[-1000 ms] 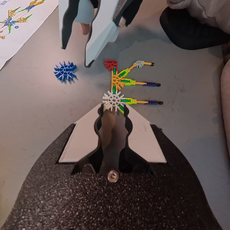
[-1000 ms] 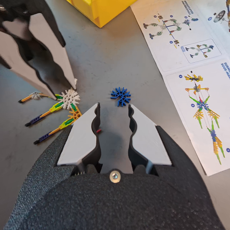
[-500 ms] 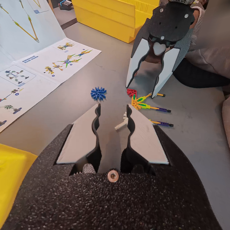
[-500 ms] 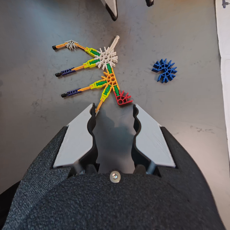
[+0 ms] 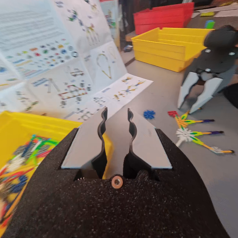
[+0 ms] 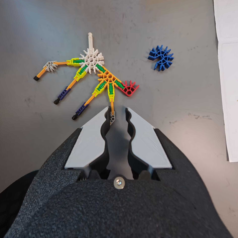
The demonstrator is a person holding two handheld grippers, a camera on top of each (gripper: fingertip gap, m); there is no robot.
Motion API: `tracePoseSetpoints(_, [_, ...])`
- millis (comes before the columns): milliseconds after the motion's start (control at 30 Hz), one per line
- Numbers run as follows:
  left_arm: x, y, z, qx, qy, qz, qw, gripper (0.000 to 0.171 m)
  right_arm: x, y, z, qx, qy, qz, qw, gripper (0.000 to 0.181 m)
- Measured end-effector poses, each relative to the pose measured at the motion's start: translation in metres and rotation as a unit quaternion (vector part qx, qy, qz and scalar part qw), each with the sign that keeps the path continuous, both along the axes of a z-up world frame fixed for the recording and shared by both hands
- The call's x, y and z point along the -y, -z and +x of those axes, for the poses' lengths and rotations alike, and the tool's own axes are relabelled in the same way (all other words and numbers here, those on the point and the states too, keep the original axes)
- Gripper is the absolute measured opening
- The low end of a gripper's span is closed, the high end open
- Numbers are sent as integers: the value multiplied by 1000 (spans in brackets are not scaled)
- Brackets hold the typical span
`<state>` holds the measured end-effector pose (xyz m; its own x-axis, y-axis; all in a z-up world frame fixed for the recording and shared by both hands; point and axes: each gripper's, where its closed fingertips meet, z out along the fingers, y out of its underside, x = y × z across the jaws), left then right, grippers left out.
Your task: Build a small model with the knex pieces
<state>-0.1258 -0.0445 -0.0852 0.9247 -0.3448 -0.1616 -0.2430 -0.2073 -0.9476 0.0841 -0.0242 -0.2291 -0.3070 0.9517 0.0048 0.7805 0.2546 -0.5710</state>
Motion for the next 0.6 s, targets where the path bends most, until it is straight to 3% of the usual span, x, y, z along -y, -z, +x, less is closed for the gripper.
tracePoseSetpoints(67, [6,-22,-62,-19,-89,-8,996,26,-5,0,6,14,18,3,1000,9])
tracePoseSetpoints(133, [14,-23,-117,-40,-152,-66,985,26,-11,0,11,23,45,1,999,5])
tracePoseSetpoints(233, [18,-6,-165,-109,-170,-178,963,26,-17,0,15,22,93,-19,995,4])
tracePoseSetpoints(433, [-4,53,-167,-173,-87,-343,919,26,-39,-1,22,2,208,-41,977,4])
tracePoseSetpoints(600, [-22,103,-153,-173,-59,-435,882,16,-25,-4,24,-25,161,-26,986,9])
